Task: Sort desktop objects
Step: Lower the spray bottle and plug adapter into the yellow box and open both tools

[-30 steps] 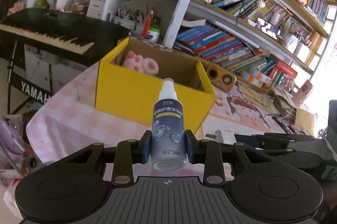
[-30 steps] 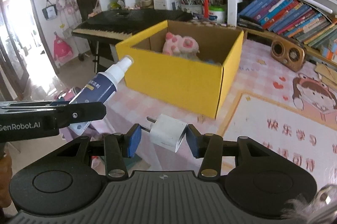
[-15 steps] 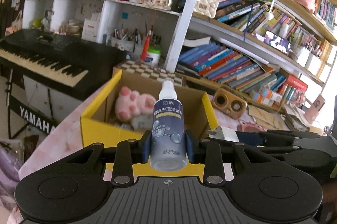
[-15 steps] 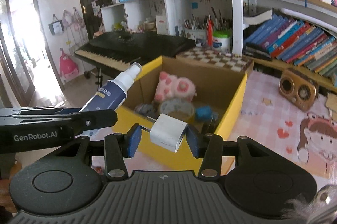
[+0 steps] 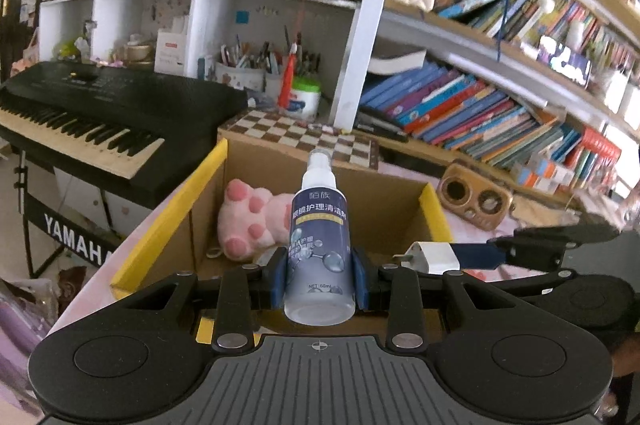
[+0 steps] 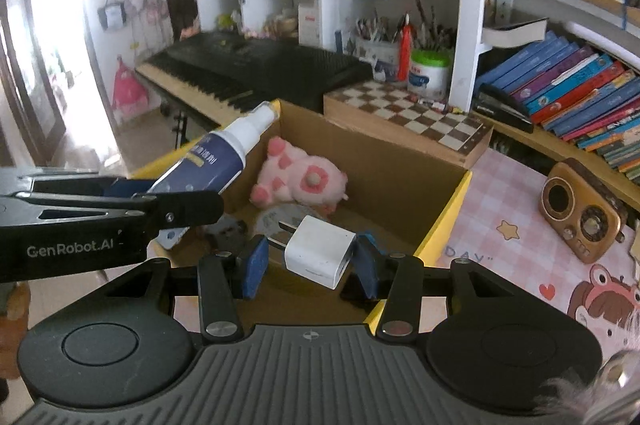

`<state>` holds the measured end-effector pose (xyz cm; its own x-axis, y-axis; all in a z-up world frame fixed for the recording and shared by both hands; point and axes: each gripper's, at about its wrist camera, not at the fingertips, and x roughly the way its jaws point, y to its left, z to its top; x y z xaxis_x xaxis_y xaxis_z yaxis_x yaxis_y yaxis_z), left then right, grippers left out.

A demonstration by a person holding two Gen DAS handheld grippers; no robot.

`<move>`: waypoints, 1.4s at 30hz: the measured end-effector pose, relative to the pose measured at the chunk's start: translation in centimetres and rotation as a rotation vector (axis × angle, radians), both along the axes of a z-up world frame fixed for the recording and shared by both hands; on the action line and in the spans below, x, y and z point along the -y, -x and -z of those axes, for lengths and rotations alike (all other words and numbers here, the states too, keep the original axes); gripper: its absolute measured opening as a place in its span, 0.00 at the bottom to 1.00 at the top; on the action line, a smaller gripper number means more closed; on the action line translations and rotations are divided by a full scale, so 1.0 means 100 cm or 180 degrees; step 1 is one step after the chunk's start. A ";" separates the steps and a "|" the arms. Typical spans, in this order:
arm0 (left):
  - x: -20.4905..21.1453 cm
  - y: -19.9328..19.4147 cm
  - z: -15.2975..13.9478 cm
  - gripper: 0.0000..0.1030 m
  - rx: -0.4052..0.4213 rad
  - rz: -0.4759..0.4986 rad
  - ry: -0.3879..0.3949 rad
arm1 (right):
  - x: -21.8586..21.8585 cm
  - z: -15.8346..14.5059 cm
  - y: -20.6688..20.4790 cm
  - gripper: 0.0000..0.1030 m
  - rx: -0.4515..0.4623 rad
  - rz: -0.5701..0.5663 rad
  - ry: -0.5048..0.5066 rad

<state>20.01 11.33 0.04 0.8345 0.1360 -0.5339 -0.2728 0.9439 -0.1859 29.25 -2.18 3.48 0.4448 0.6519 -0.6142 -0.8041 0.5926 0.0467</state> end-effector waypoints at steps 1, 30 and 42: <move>0.000 -0.005 0.003 0.31 -0.0041 0.0011 -0.0016 | -0.003 0.003 -0.004 0.43 0.0006 -0.0047 0.0061; 0.000 -0.059 0.048 0.58 -0.0796 0.0438 -0.0295 | -0.062 0.058 -0.041 0.44 0.0574 -0.1556 0.1566; 0.009 -0.018 0.005 0.96 -0.0067 0.0190 -0.0323 | -0.020 0.020 -0.027 0.64 0.0519 -0.0801 0.0742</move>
<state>21.83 10.45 -0.41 0.8315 0.1407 -0.5374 -0.2184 0.9723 -0.0832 31.98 -0.22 1.47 0.3927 0.6042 -0.6933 -0.9116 0.3552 -0.2068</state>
